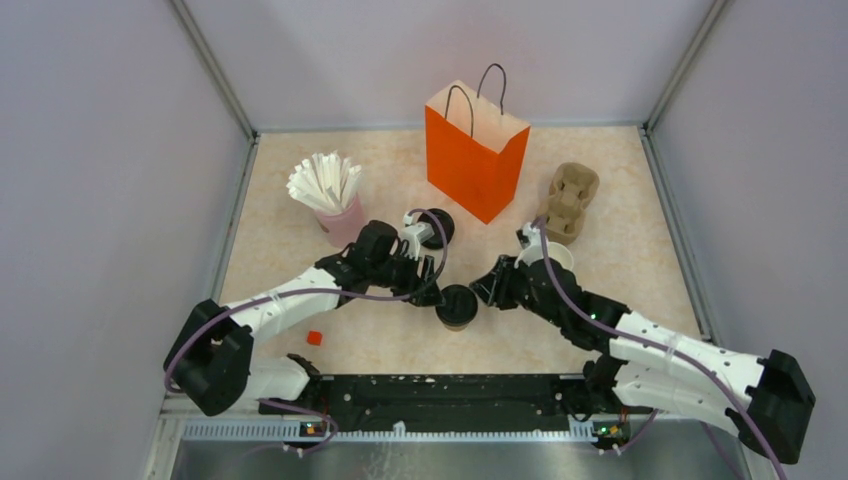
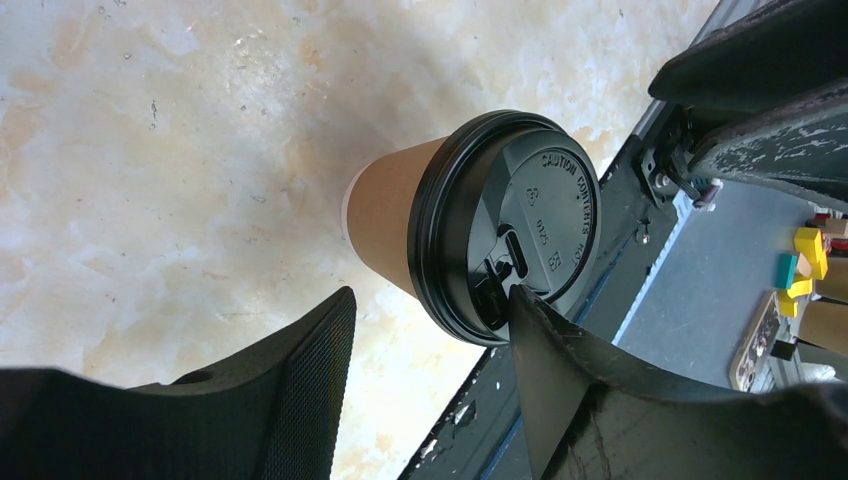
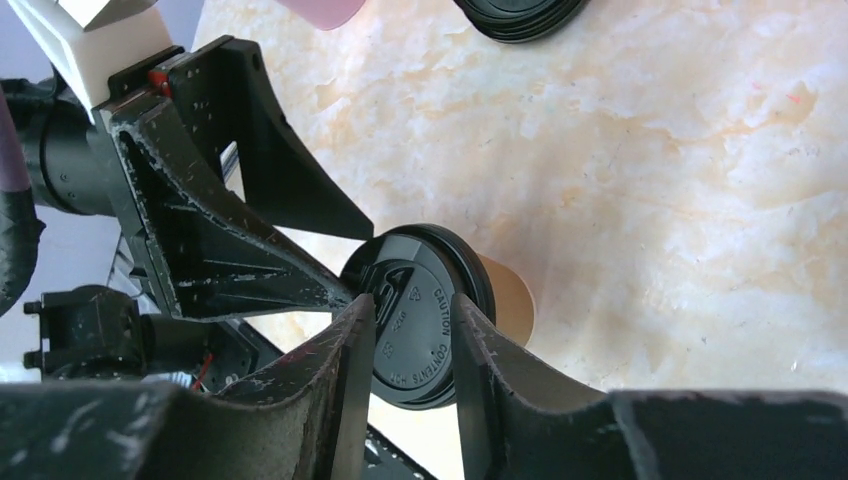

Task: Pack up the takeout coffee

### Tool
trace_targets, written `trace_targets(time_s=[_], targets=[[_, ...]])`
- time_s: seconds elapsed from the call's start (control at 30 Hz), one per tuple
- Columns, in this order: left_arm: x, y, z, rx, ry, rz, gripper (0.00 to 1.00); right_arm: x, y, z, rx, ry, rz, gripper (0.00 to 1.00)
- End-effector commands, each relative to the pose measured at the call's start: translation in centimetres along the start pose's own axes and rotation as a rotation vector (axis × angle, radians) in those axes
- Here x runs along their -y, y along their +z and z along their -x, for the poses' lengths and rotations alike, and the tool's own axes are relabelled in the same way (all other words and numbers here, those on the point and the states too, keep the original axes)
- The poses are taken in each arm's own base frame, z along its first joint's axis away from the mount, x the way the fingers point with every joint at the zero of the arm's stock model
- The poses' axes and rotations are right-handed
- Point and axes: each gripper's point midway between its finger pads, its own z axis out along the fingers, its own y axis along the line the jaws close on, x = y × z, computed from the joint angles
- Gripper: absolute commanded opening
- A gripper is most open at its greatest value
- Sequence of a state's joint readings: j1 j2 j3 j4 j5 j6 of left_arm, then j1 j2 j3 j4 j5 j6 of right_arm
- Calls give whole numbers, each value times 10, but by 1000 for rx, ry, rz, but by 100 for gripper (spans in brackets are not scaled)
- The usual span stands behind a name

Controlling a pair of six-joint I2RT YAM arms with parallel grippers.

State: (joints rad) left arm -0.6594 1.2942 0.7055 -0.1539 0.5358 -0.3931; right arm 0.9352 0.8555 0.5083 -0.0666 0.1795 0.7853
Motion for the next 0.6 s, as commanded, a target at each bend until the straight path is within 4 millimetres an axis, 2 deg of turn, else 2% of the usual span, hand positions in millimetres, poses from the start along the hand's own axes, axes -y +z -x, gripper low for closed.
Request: trace_targets(time_s=[0.0, 0.17, 0.27, 0.43, 0.57], targets=[[-3, 3, 14, 31, 46, 26, 63, -30, 0, 16, 33, -86, 122, 33], [-6, 4, 10, 17, 43, 36, 63, -38, 14, 1, -31, -137, 180, 30], [-7, 4, 10, 16, 43, 38, 63, -41, 18, -3, -43, -134, 223, 20], [-7, 5, 9, 16, 42, 38, 63, -27, 23, 0, -27, -100, 220, 16], [-7, 4, 8, 16, 44, 39, 63, -7, 27, -15, -62, -80, 180, 15]])
